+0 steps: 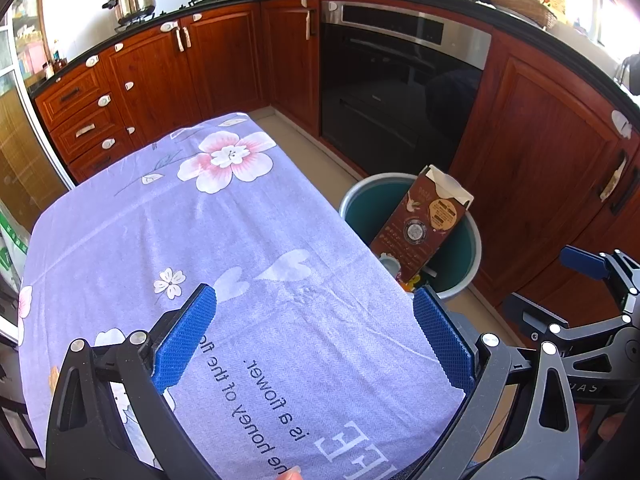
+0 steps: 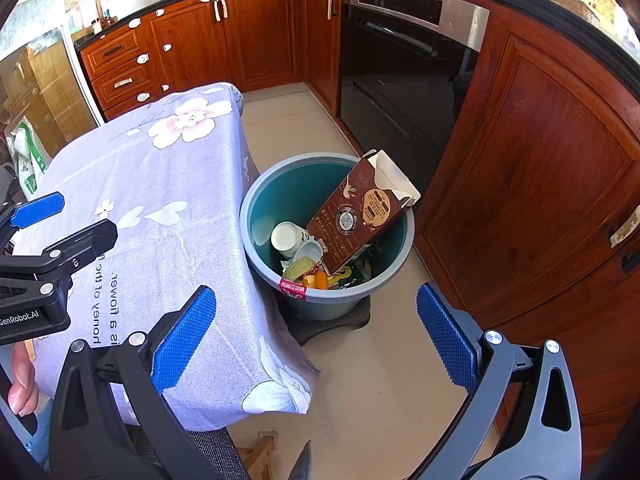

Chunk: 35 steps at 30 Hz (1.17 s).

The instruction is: Collect trash

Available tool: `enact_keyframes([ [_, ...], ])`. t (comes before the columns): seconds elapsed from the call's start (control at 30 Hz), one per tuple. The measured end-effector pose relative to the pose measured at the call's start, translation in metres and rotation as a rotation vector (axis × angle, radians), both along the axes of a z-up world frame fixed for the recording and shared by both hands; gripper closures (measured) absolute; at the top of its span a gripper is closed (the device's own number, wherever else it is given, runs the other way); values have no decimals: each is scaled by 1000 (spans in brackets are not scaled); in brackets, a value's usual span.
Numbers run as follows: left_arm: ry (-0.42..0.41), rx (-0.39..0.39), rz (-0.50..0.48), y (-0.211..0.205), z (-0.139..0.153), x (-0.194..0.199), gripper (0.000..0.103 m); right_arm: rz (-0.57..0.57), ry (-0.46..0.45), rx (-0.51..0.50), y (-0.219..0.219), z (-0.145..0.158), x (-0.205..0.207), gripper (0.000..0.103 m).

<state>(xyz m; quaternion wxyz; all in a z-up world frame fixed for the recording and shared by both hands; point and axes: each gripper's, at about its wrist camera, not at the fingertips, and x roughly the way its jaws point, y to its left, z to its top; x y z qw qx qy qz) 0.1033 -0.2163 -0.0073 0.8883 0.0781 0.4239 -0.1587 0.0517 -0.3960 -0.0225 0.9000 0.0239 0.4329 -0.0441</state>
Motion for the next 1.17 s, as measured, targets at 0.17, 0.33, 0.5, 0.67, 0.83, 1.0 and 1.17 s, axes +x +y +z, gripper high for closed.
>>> enact_keyframes([
  [0.17, 4, 1, -1, -1, -1, 0, 4, -1, 4, 0, 0, 0, 0, 6],
  [0.33, 3, 2, -4, -1, -2, 0, 4, 1, 6, -2, -1, -1, 1, 6],
  [0.5, 1, 11, -12, -2, -3, 0, 4, 0, 8, -1, -1, -2, 2, 6],
  [0.67, 0, 15, -15, -1, -3, 0, 4, 2, 10, -2, -2, -2, 2, 6],
  [0.83, -7, 27, -21, -2, -2, -2, 4, 0, 7, -4, -3, -2, 3, 7],
  [1.0, -14, 37, -25, -4, -1, -4, 4, 1, 6, -6, -4, -2, 4, 7],
  [1.17, -1, 33, -30, -2, -1, -3, 4, -1, 5, -6, -6, -1, 3, 7],
])
